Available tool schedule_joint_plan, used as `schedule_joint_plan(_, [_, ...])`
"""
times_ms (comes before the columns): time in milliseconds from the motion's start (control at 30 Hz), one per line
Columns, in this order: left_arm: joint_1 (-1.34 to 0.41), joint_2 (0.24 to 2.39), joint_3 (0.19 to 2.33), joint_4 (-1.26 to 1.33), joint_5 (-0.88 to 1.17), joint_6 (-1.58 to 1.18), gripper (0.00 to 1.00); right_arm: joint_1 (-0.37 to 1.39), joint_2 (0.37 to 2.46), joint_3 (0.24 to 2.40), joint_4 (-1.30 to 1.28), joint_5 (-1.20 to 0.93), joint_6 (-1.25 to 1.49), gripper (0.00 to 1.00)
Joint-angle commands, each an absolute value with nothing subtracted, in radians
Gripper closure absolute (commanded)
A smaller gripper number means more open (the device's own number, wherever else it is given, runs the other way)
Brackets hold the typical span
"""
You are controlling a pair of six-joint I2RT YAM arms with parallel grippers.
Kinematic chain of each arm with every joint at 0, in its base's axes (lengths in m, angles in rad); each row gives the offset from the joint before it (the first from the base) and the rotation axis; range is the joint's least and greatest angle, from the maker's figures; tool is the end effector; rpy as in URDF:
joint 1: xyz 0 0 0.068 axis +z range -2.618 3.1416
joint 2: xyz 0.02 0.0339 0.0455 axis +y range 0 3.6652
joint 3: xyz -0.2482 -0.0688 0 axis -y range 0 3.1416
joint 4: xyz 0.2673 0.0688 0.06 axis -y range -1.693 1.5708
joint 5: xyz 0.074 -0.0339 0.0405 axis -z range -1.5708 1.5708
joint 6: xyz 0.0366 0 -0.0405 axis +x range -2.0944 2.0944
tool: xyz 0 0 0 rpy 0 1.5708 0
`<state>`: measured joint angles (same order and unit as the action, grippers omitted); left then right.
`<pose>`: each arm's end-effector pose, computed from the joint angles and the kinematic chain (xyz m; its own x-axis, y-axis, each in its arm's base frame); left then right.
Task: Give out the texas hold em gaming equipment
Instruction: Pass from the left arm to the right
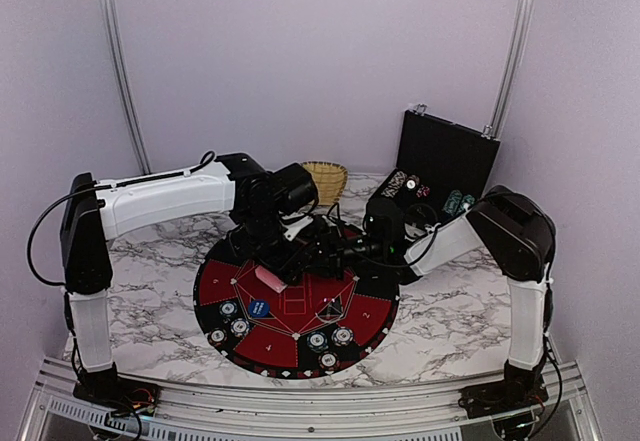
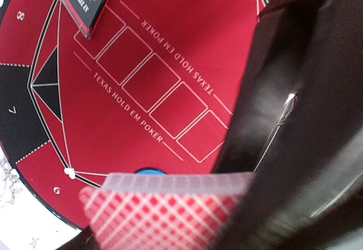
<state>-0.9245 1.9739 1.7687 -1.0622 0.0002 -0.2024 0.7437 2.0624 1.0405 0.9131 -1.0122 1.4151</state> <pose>0.2555 -0.3388 0.2405 -0.7235 0.6253 -0.2926 0.6665 0.7430 -0.0602 0.2886 0.3076 0.1254 -0.9798 -0.1899 -0.0632 -0.0729 0.0446 0.9963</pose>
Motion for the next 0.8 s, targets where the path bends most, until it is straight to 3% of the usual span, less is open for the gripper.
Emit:
schedule_joint_plan(0, [-0.925,1.922,1.723,-1.046,-0.024,-0.213,0.18,0.745,2.068,1.044,1.074,-1.011,1.500,1.00])
schedule_joint_plan(500, [-0.925,1.852,1.669,-0.956,-0.040,-0.210,0.21,0.740,2.066,1.037,1.032,-0.979,1.488,1.00])
schedule_joint_plan(767, [-0.924,1.828,1.645,-0.915,-0.031,-0.196,0.37,0.741,2.061,1.028,1.012,-0.958,1.483,1.00])
